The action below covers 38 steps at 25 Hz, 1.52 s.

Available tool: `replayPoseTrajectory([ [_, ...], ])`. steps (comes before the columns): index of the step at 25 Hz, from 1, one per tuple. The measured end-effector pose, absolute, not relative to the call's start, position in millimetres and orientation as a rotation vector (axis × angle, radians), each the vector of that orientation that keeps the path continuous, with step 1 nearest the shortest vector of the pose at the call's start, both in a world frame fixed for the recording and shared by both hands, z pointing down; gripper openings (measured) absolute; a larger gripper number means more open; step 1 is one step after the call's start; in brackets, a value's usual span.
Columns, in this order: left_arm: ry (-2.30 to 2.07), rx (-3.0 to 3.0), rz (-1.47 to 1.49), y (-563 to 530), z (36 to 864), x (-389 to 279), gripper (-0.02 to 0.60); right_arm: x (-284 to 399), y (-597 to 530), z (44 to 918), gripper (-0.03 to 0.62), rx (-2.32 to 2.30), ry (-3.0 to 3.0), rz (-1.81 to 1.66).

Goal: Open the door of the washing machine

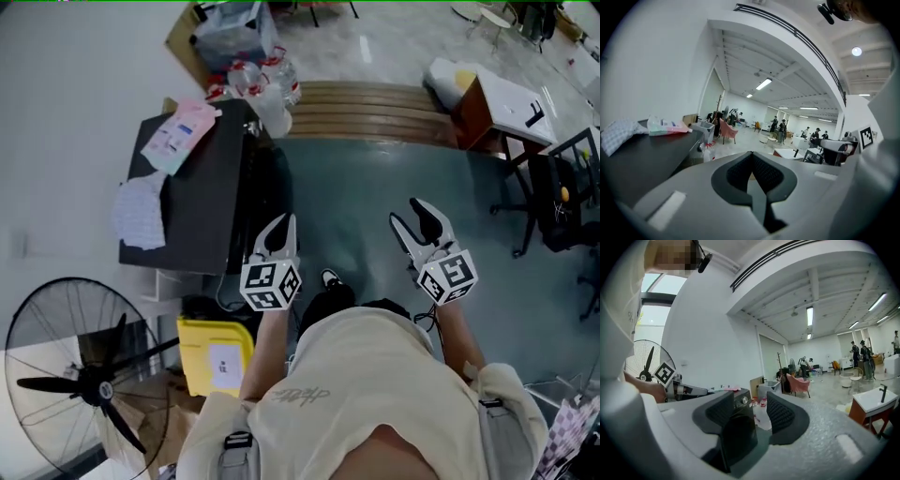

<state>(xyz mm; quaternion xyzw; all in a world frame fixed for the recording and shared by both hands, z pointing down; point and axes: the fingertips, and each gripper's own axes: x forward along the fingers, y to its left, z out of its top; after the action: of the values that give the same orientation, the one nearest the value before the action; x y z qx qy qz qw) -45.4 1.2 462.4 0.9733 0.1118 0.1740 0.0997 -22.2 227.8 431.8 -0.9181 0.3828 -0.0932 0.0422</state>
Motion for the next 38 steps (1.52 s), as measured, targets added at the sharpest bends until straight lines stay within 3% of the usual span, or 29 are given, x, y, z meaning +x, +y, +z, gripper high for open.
replayPoseTrajectory([
  [7,0.370,2.941,0.495,-42.3,454.0,25.5,0.017,52.8,174.4,419.6,0.221,-2.823,1.146,-0.226],
  [27,-0.308,2.887,0.581,-152.4,463.9,92.5,0.018,232.4,-5.3,436.4,0.222,-2.515,1.941,-0.224],
  [33,-0.566,2.761,0.522,-163.1,463.3,101.4,0.018,256.8,-57.3,445.3,0.222,-2.258,2.225,-0.260],
  [38,-0.894,2.578,0.487,-170.0,469.3,59.8,0.017,241.5,-103.7,449.2,0.222,-1.981,2.471,-0.313],
])
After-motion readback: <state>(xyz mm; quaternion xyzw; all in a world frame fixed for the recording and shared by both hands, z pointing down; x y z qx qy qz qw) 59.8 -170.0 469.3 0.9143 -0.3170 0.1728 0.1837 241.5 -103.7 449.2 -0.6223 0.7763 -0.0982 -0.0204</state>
